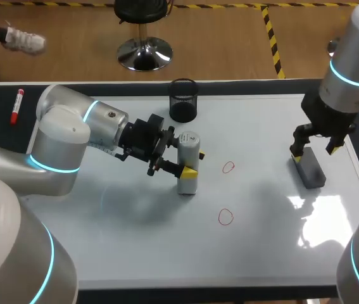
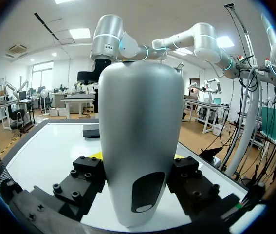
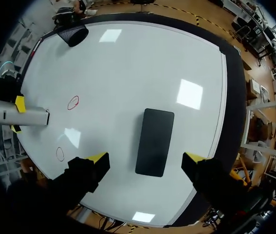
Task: Pick up the inspection probe, press it on each red-marked spot on the whiteboard one by one, put down the probe, pick up the eraser, and wipe off all the red marks.
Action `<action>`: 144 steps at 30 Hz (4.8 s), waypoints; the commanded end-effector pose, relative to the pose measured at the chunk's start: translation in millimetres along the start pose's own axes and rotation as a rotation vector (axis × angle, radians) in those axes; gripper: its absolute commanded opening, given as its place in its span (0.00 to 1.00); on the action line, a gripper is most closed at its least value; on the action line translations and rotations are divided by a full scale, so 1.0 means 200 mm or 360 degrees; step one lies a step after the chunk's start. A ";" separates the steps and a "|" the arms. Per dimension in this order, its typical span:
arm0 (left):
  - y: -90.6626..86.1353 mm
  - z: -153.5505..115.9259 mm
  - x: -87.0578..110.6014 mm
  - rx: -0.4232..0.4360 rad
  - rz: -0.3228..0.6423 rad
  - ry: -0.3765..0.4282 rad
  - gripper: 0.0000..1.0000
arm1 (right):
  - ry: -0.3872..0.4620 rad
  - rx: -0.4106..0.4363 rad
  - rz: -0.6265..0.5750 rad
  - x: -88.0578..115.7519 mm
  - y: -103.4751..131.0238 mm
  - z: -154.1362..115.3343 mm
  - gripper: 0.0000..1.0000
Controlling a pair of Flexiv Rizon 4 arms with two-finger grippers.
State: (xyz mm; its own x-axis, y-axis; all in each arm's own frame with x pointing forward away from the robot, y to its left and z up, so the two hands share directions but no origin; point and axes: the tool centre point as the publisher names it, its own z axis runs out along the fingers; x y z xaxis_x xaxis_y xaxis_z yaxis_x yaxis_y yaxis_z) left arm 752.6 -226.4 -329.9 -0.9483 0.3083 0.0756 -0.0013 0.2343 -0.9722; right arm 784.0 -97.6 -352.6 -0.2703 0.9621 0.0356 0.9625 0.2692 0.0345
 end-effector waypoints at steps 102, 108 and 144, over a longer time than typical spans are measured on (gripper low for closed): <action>0.05 0.01 0.01 0.0003 -0.0002 0.0000 0.00 | -0.0018 0.0060 0.0279 -0.13 -0.05 0.17 0.00; 0.04 0.02 0.01 -0.0011 -0.0003 -0.0004 0.00 | -0.0018 0.0060 0.0279 -0.13 -0.05 0.17 0.00; -0.28 -0.11 0.10 -0.0008 0.0061 -0.0005 0.00 | -0.0018 0.0060 0.0279 -0.13 -0.05 0.17 0.00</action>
State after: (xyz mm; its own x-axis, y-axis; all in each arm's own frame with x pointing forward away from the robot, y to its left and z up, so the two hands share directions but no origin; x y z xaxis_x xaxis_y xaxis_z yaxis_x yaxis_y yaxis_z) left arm 741.5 -222.8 -277.2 -0.9485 0.3142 0.0393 0.0336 0.2235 -0.9741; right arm 782.4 -123.0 -388.4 -0.0967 0.9950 0.0249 0.9952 0.0970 -0.0093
